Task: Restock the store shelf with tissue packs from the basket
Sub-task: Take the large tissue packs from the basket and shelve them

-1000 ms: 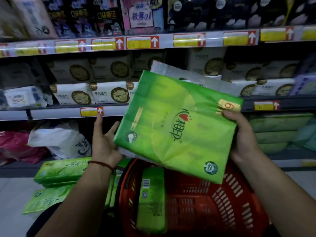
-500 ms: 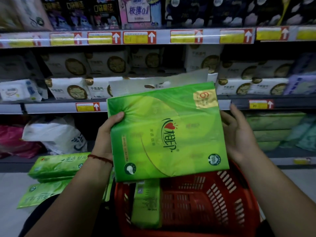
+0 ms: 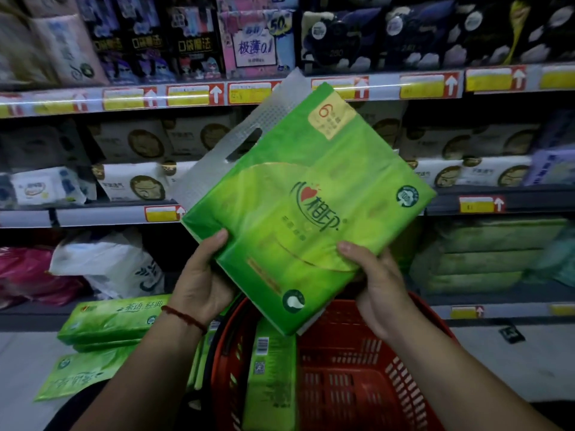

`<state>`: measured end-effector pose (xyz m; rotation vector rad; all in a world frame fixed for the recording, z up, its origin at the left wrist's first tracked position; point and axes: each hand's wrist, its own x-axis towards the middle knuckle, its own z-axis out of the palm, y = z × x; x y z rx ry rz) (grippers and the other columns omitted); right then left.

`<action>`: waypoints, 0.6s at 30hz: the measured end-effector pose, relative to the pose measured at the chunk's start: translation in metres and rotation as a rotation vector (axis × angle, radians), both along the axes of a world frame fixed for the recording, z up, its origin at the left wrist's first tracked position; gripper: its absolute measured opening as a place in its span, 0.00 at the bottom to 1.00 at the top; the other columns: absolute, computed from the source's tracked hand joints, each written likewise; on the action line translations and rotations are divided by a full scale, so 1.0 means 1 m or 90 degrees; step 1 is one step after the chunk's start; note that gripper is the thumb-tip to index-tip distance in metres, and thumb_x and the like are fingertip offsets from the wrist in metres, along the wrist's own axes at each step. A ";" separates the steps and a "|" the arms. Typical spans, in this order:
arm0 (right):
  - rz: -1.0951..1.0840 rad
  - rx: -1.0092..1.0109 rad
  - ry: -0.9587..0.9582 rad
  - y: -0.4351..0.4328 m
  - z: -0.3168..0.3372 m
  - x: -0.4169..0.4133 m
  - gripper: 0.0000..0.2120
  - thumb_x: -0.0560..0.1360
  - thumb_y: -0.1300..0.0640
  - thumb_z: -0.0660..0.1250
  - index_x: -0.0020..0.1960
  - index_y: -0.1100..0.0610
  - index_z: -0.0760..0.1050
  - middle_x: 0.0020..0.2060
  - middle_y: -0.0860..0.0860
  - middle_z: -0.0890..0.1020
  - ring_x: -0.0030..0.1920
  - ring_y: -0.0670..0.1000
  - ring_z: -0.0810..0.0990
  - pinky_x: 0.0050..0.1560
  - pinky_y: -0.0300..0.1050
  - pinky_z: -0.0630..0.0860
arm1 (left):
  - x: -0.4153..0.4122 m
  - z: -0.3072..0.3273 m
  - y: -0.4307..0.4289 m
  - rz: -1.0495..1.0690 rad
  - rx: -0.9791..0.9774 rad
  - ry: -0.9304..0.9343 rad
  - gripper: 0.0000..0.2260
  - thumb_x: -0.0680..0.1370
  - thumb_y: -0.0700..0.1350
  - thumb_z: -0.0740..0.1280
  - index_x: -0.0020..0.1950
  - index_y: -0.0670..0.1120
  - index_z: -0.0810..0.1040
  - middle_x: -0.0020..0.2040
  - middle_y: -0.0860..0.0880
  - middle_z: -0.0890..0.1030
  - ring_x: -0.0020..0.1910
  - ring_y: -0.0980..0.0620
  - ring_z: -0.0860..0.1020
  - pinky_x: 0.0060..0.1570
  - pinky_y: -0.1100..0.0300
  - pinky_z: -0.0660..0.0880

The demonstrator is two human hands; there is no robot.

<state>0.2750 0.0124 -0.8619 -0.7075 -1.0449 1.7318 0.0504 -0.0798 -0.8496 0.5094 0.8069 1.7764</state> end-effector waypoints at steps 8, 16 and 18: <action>-0.056 0.025 -0.039 0.037 0.009 0.041 0.37 0.61 0.46 0.77 0.69 0.54 0.78 0.62 0.54 0.85 0.64 0.59 0.82 0.68 0.62 0.75 | -0.002 -0.003 0.005 -0.099 0.033 0.044 0.36 0.53 0.56 0.87 0.59 0.48 0.86 0.62 0.43 0.84 0.59 0.43 0.83 0.55 0.42 0.82; -0.046 -0.015 -0.119 0.040 0.000 0.054 0.30 0.64 0.51 0.73 0.66 0.54 0.79 0.56 0.55 0.87 0.57 0.60 0.85 0.58 0.61 0.82 | 0.015 -0.017 0.024 -0.126 -0.137 0.285 0.41 0.64 0.63 0.80 0.70 0.42 0.77 0.65 0.37 0.81 0.60 0.41 0.83 0.57 0.45 0.82; -0.042 0.031 -0.161 0.039 -0.003 0.052 0.22 0.69 0.55 0.73 0.63 0.52 0.78 0.50 0.50 0.88 0.49 0.53 0.88 0.45 0.50 0.84 | 0.022 -0.026 0.024 -0.181 -0.166 0.289 0.45 0.58 0.61 0.84 0.70 0.43 0.77 0.64 0.38 0.82 0.62 0.38 0.81 0.61 0.40 0.79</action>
